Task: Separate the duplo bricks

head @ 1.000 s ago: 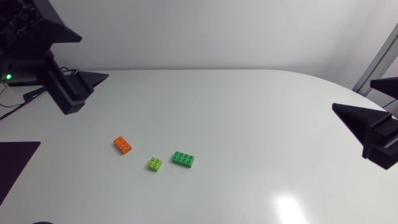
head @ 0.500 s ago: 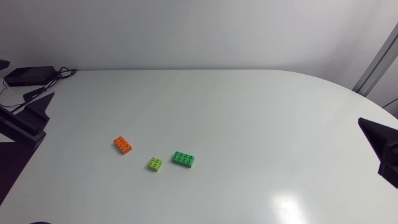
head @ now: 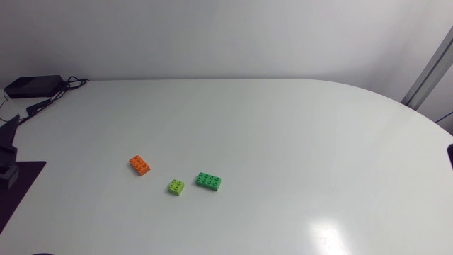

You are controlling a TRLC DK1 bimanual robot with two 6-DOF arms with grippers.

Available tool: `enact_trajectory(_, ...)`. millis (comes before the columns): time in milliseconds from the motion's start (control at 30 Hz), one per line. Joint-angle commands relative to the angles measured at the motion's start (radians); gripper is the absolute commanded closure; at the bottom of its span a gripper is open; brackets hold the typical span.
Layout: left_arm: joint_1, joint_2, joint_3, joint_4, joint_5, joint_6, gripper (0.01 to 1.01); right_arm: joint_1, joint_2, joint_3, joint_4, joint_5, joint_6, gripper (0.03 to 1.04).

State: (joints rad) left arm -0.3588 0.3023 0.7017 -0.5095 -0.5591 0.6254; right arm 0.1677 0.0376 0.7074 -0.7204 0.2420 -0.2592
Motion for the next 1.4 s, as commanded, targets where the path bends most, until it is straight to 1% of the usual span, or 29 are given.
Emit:
enact_trajectory(0, 0.009, -0.065, -0.073, 0.019, -0.015, -0.036, 0.043, -0.039, -0.045, -0.063, 0.004, -0.004, -0.020, 0.07)
enact_trajectory(100, 0.009, -0.132, -0.126, 0.034, -0.015, -0.064, 0.043, -0.062, -0.047, -0.097, -0.011, -0.004, -0.041, 0.07)
enact_trajectory(200, 0.020, -0.192, -0.143, 0.039, -0.015, -0.104, 0.043, -0.083, -0.047, -0.109, -0.010, -0.004, -0.038, 0.07)
enact_trajectory(333, 0.098, -0.219, -0.199, 0.086, -0.015, -0.102, 0.043, -0.112, -0.047, -0.154, 0.035, -0.004, -0.038, 0.07)
enact_trajectory(500, 0.133, -0.270, -0.300, 0.098, -0.015, -0.104, 0.043, -0.134, -0.047, -0.195, 0.073, 0.026, -0.051, 0.07)
enact_trajectory(567, 0.169, -0.301, -0.352, 0.111, -0.018, -0.102, 0.043, -0.137, -0.047, -0.198, 0.081, 0.033, -0.064, 0.07)
enact_trajectory(633, 0.210, -0.315, -0.403, 0.147, -0.030, -0.105, 0.043, -0.137, -0.047, -0.210, 0.096, 0.036, -0.080, 0.07)
enact_trajectory(700, 0.228, -0.316, -0.441, 0.189, -0.044, -0.124, 0.043, -0.137, -0.047, -0.233, 0.105, 0.036, -0.089, 0.07)
enact_trajectory(767, 0.228, -0.316, -0.462, 0.216, -0.074, -0.158, 0.043, -0.137, -0.047, -0.256, 0.114, 0.033, -0.092, 0.07)
enact_trajectory(900, 0.228, -0.316, -0.489, 0.249, -0.082, -0.205, 0.043, -0.132, -0.047, -0.270, 0.125, 0.008, -0.097, 0.07)
enact_trajectory(1067, 0.221, -0.313, -0.510, 0.279, -0.081, -0.205, 0.043, -0.129, -0.045, -0.312, 0.151, -0.050, -0.106, 0.07)
enact_trajectory(1133, 0.196, -0.313, -0.510, 0.279, -0.076, -0.205, 0.043, -0.129, -0.045, -0.327, 0.171, -0.058, -0.106, 0.07)
enact_trajectory(1200, 0.204, -0.313, -0.512, 0.287, -0.033, -0.208, 0.043, -0.128, -0.045, -0.336, 0.187, -0.060, -0.106, 0.07)
enact_trajectory(1267, 0.218, -0.316, -0.531, 0.355, -0.025, -0.208, 0.043, -0.126, -0.045, -0.347, 0.208, -0.067, -0.112, 0.07)
enact_trajectory(1300, 0.225, -0.316, -0.536, 0.373, -0.025, -0.220, 0.043, -0.125, -0.044, -0.352, 0.214, -0.069, -0.117, 0.07)
enact_trajectory(1333, 0.233, -0.316, -0.544, 0.393, -0.025, -0.271, 0.043, -0.117, -0.044, -0.356, 0.225, -0.069, -0.118, 0.07)
enact_trajectory(1367, 0.239, -0.318, -0.551, 0.407, -0.027, -0.348, 0.043, -0.106, -0.044, -0.359, 0.233, -0.069, -0.121, 0.07)
